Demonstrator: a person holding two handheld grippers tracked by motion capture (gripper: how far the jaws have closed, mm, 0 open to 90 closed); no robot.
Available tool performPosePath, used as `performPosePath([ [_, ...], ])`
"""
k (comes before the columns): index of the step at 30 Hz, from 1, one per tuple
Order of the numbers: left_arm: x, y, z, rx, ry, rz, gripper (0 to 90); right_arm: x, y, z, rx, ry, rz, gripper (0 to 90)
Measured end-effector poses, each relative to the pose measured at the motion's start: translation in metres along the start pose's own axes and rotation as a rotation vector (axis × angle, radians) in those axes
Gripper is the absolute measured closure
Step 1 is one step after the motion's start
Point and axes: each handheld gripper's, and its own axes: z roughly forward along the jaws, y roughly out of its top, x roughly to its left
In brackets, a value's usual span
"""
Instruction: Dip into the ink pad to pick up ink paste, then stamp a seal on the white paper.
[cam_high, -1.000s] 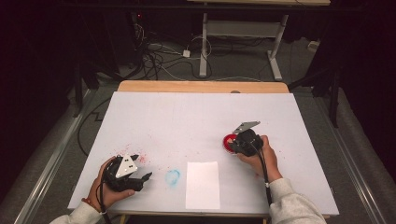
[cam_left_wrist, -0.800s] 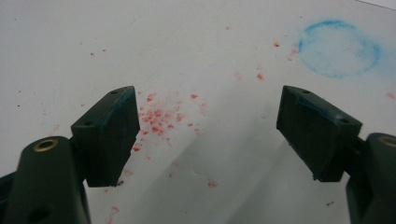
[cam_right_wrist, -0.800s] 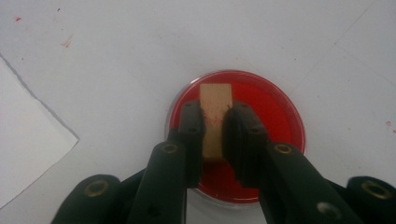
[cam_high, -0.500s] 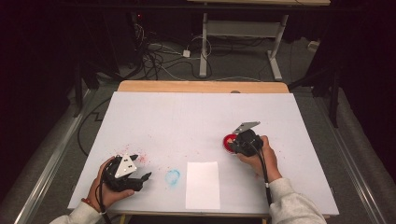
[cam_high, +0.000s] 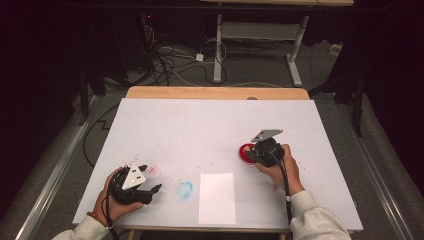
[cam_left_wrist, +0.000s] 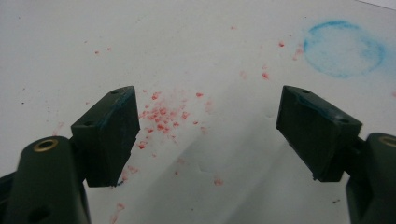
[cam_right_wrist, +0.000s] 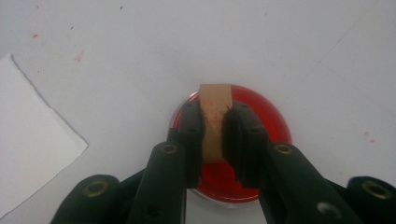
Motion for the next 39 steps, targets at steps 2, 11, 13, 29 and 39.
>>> performPosePath([
  [2,0.000,0.000,0.000,0.003,0.000,0.003,20.5,-0.001,0.001,-0.004,-0.014,-0.001,0.005,76.2],
  [11,0.001,-0.001,-0.001,-0.001,0.008,-0.006,20.5,-0.008,0.004,-0.021,-0.077,-0.017,0.026,76.2],
  [13,0.000,-0.001,0.000,0.004,0.008,-0.002,20.5,-0.009,0.004,-0.025,-0.087,-0.019,0.026,76.2],
  [29,-0.002,0.000,-0.001,0.014,0.011,0.002,19.6,0.000,0.016,-0.068,-0.217,-0.008,-0.007,76.2],
  [39,-0.002,0.001,0.000,0.008,0.008,0.008,19.5,0.022,0.021,-0.082,-0.260,0.042,-0.058,76.2],
])
